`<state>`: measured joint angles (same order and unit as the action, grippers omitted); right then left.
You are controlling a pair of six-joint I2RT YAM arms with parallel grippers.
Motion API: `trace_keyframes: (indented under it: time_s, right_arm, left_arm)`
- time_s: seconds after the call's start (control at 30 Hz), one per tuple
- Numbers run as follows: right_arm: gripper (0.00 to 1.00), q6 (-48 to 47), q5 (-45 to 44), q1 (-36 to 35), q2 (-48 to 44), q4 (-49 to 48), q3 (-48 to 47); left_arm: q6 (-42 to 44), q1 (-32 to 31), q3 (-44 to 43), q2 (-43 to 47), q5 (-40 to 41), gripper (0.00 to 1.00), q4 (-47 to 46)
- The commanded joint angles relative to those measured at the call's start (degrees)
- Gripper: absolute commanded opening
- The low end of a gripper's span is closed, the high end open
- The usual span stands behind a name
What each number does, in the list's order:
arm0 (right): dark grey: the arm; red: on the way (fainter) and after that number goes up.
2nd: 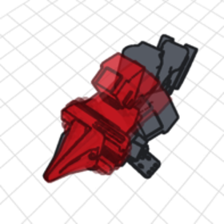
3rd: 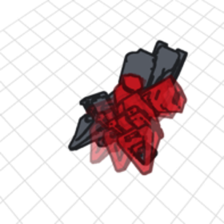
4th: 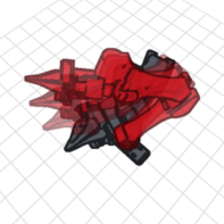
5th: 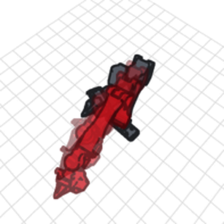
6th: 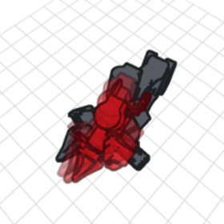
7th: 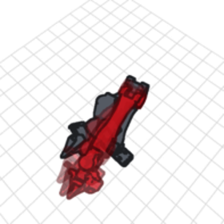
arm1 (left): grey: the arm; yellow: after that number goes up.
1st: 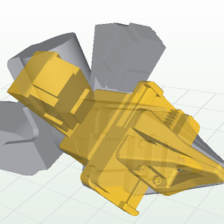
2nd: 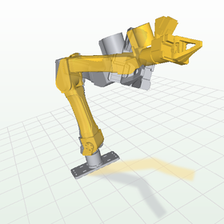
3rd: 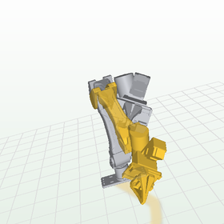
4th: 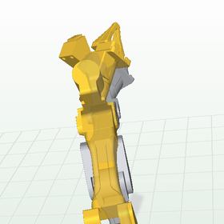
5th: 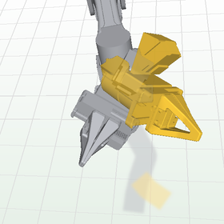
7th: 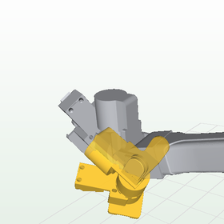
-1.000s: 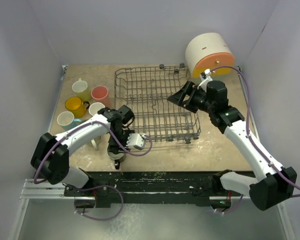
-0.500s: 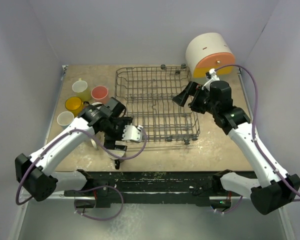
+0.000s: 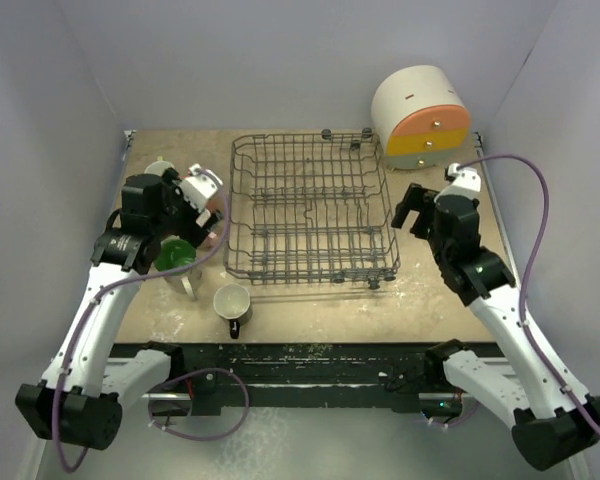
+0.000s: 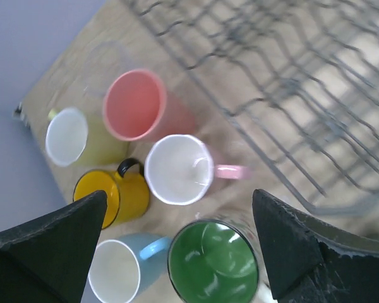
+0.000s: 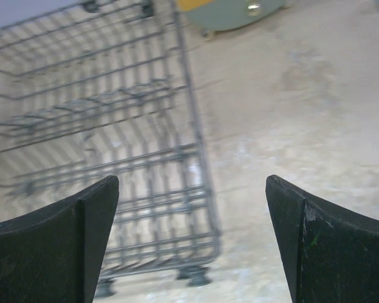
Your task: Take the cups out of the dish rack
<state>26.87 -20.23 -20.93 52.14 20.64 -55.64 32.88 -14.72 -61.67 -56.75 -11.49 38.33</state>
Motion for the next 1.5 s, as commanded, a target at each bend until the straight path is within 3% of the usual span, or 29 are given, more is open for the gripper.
trace_keyframes:
  time_s: [0.0,0.07,0.23,0.37,0.47,0.6,0.7,0.87,1.0,1.1,1.2,1.33,1.47]
  right_arm:
    - [1.00,-11.8,-12.9,0.2,-4.5,-11.3,9.3]
    - [1.00,-14.3,-14.6,0.2,-5.7,-13.1,12.5]
    - [1.00,-18.1,-18.2,0.2,-7.6,-16.6,17.7]
    - [1.00,-18.2,-21.4,0.2,-11.3,-21.4,22.1]
    - [1.00,-16.2,-25.0,0.2,-15.2,-23.8,25.0]
    - [1.00,-17.4,-26.1,0.2,-21.2,-29.9,30.3]
    - [1.00,-15.8,-27.0,0.2,-20.8,-30.4,32.7]
    - [1.00,-11.5,-34.5,0.2,-21.4,-31.5,35.0]
    - [1.00,-6.9,-38.0,0.2,-22.0,-28.8,36.8]
    - [1.00,-11.1,-35.7,0.2,-24.0,-30.2,39.6]
    - [1.00,-14.2,-32.6,0.2,-26.7,-33.7,42.5]
    - [1.00,-11.9,-34.2,0.2,-25.6,-34.7,44.6]
    - [1.00,-12.0,-33.5,0.2,-22.7,-37.5,45.3]
  left_arm:
    - [-17.4,7.9,7.1,-2.6,10.3,0.99,-23.6]
    - [-20.8,8.0,10.9,-3.0,14.3,0.99,-27.3]
    - [-25.9,8.0,22.9,1.6,12.2,1.00,-36.3]
    - [-28.5,8.1,27.9,3.4,13.5,0.99,-35.2]
    - [-30.7,8.2,35.3,11.9,14.1,0.99,-39.2]
    - [-28.3,8.3,49.0,29.9,13.8,0.99,-50.4]
    - [-26.5,8.3,50.3,34.4,8.0,0.99,-49.5]
    - [-27.0,8.3,45.1,25.4,7.4,0.99,-43.7]
    - [-26.9,8.3,46.2,26.5,6.0,0.99,-41.4]
    - [-26.9,8.3,51.5,31.8,6.5,0.99,-43.9]
    - [-26.2,8.3,51.4,31.6,4.9,0.99,-43.5]
    - [-25.5,8.3,54.9,30.9,4.2,0.99,-47.3]
    - [-26.3,8.3,59.6,36.8,6.4,0.99,-48.7]
